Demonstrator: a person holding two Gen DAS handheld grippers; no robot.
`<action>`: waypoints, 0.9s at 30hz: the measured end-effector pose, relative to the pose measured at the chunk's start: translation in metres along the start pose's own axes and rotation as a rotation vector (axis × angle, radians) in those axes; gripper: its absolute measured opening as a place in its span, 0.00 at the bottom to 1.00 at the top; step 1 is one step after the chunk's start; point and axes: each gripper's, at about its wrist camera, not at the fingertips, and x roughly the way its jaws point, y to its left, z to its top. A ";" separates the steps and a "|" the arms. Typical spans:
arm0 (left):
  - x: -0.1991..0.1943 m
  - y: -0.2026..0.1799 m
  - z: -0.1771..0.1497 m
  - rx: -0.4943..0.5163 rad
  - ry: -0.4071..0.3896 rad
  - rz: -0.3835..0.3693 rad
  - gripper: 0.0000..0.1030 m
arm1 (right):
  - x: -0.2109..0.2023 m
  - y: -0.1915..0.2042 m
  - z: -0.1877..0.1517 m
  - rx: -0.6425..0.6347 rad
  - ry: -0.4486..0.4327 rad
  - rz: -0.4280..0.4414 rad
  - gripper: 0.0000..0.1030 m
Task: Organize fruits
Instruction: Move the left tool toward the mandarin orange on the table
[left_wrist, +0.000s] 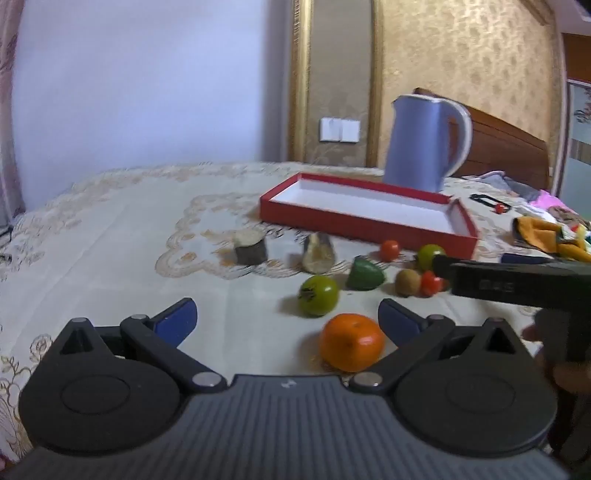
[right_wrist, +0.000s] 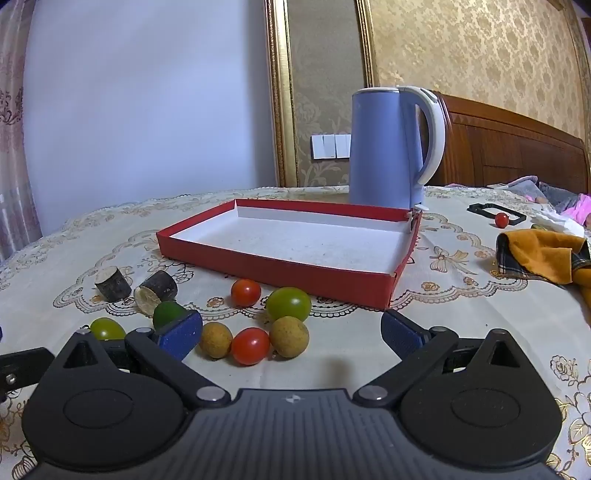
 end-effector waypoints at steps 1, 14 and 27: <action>-0.002 -0.004 0.001 0.013 -0.004 -0.007 1.00 | 0.000 0.000 0.000 -0.001 0.001 0.001 1.00; 0.014 -0.032 -0.008 0.086 0.025 -0.008 1.00 | 0.001 -0.001 -0.001 -0.001 0.007 0.003 1.00; 0.031 -0.030 -0.017 0.068 0.091 -0.044 0.83 | 0.001 0.000 -0.001 -0.001 0.004 0.001 1.00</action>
